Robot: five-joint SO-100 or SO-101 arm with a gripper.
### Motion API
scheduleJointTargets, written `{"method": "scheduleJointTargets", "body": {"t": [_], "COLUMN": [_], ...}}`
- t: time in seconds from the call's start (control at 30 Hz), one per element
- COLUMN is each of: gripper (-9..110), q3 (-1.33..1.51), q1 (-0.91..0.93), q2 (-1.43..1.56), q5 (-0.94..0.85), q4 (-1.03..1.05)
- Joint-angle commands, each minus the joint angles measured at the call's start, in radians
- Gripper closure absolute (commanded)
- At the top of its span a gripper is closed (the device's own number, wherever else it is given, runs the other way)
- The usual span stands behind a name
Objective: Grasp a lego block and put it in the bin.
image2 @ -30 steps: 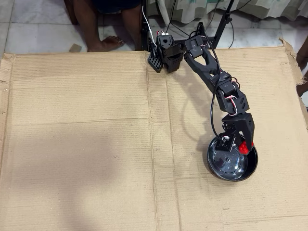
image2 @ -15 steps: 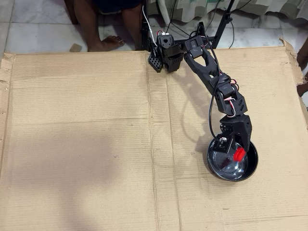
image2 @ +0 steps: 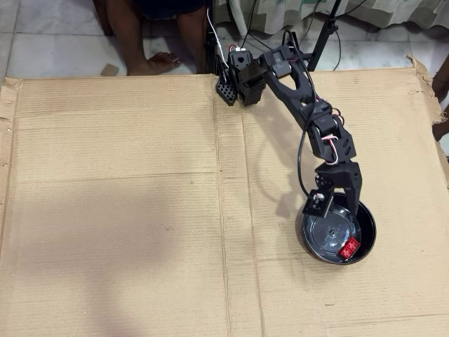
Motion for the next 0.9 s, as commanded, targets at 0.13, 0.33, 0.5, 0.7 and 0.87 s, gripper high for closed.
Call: {"method": "scheduleJointTargets", "body": {"t": [0.13, 0.33, 0.5, 0.7, 0.87], "gripper": [77, 77, 77, 77, 77], "q3": [0.16, 0.426, 0.666, 0.913, 1.103], "q1": [0.106, 0.21, 0.275, 0.318, 0.334], "q2": [0.282, 0.517, 0.704, 0.946, 1.167], "q5": [-0.006, -0.006, -0.006, -0.006, -0.006], "q4": [0.06, 0.051, 0.051, 0.049, 0.049]}}
